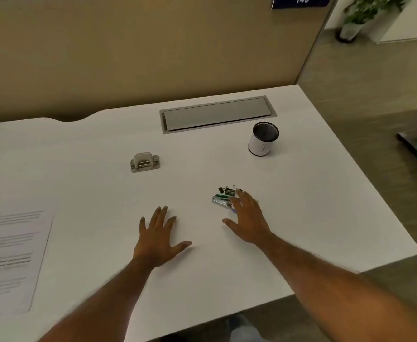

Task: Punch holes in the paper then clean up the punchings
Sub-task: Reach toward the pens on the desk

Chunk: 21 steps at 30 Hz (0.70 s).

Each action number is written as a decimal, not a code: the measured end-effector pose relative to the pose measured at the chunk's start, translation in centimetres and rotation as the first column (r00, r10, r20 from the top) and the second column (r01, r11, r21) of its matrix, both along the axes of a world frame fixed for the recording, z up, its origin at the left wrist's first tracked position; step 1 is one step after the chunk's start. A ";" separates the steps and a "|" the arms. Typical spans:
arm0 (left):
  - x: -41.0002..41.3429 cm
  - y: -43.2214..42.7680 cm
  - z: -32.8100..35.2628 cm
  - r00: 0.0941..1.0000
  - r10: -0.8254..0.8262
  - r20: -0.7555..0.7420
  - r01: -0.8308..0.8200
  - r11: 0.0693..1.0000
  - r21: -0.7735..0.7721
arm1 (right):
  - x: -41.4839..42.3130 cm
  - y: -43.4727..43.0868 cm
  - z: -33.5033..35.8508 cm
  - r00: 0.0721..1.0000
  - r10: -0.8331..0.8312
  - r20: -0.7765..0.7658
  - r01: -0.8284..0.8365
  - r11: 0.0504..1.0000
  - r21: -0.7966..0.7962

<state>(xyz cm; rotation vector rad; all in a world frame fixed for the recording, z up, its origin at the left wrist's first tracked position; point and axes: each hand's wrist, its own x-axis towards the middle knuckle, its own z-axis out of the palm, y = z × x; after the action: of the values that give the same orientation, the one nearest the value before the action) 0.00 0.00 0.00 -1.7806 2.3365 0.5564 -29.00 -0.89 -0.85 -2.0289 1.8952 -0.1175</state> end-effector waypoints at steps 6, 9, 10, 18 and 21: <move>-1.7 -2.5 -1.9 1.000 0.018 0.015 -0.017 0.996 -0.083 | -0.9 -3.5 -1.4 0.999 0.044 -0.025 -0.045 0.999 -0.016; -2.2 -3.5 -2.7 1.000 0.025 0.002 -0.025 0.994 -0.107 | -0.7 -4.5 -2.3 0.998 0.064 -0.011 -0.064 0.998 0.004; -2.4 -3.8 -2.9 1.000 0.022 -0.002 -0.022 0.993 -0.117 | -0.5 -4.7 -2.6 0.998 0.062 -0.008 -0.062 0.998 0.006; -3.3 -5.2 -4.6 0.999 0.011 -0.045 -0.016 0.993 -0.114 | 0.4 -4.8 -5.3 0.998 0.044 -0.034 -0.048 0.993 -0.104; -3.5 -4.9 -5.3 0.998 0.017 -0.056 -0.024 0.992 -0.127 | 0.3 -5.4 -5.7 0.998 0.058 0.004 -0.057 0.990 -0.132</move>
<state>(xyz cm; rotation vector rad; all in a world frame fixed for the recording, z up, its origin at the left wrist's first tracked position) -3.48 -4.94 -5.29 -1.8680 2.4443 0.4743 -28.69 -6.29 -6.53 -2.1636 1.8670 -0.2410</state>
